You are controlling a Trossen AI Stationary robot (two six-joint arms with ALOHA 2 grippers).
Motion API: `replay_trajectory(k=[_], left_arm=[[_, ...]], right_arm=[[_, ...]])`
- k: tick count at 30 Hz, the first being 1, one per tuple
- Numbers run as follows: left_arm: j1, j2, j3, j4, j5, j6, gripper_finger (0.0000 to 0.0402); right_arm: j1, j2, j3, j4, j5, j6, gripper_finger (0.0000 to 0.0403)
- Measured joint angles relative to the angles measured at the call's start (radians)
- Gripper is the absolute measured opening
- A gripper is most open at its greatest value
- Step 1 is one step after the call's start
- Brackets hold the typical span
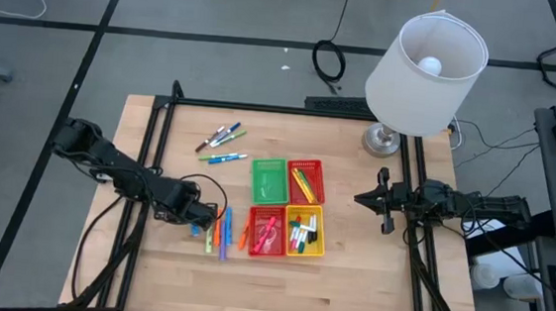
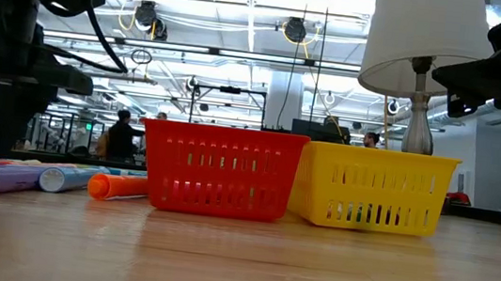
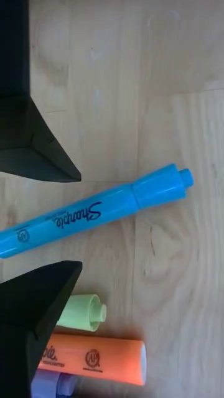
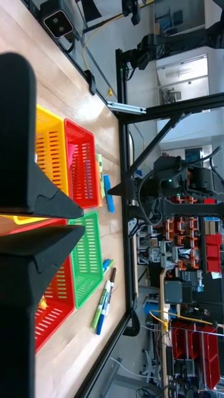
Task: Pick & Place Markers
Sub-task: Put the large blue highlighter into the bottom red bin
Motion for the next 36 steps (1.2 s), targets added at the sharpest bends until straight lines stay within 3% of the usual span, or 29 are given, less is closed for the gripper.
replay_trajectory(k=[11,36], left_arm=[[-0.006,0.008,0.0,0.001,-0.034,-0.034,0.0228],[-0.045,0.109,0.003,0.022,-0.003,-0.081,0.0227]], right_arm=[[0.0,0.0,0.0,0.0,0.0,0.0,0.0018],[0.0,0.0,0.0,0.0,0.0,0.0,0.0018]])
